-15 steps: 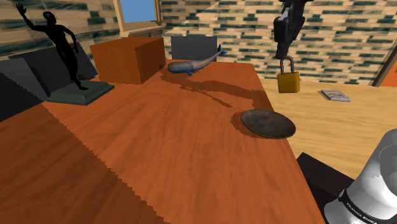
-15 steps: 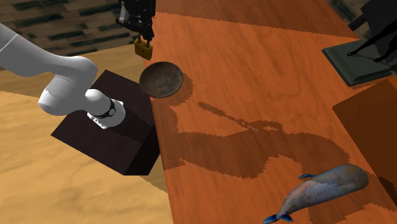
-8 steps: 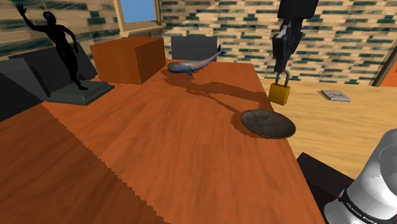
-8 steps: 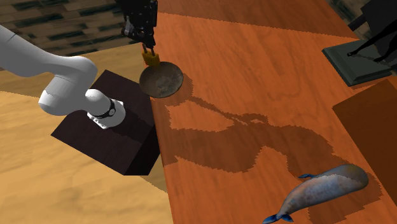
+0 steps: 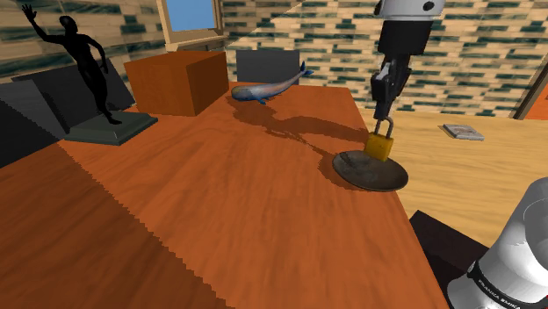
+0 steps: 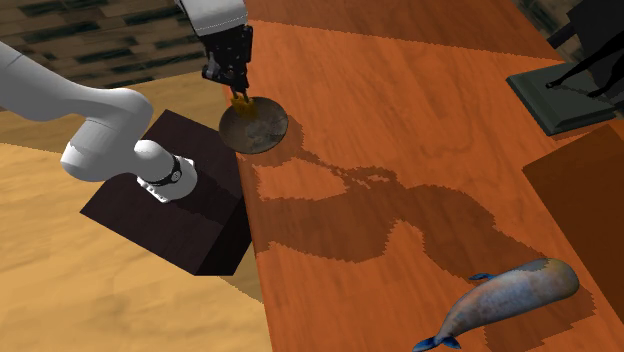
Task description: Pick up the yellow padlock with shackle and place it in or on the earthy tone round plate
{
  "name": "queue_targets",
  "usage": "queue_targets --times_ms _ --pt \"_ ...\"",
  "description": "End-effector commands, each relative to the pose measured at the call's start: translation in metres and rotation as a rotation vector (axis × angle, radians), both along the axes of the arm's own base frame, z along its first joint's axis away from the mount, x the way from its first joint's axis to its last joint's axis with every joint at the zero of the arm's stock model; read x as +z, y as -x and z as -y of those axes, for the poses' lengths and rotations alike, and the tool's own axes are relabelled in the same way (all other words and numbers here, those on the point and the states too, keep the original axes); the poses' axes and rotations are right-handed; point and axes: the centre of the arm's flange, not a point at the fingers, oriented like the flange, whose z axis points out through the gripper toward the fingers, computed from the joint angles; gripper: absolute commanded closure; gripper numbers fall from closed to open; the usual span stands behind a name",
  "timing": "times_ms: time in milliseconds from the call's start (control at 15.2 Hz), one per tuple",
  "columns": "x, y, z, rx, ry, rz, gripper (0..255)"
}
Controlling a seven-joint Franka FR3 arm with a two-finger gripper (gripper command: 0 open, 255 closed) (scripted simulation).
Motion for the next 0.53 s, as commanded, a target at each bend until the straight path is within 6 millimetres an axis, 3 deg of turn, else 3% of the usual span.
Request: queue_targets --times_ms 0,462 --pt "-0.01 -0.001 0.0 0.0 0.0 0.0 255" --pt "-0.04 -0.001 0.0 0.0 0.0 0.0 255"
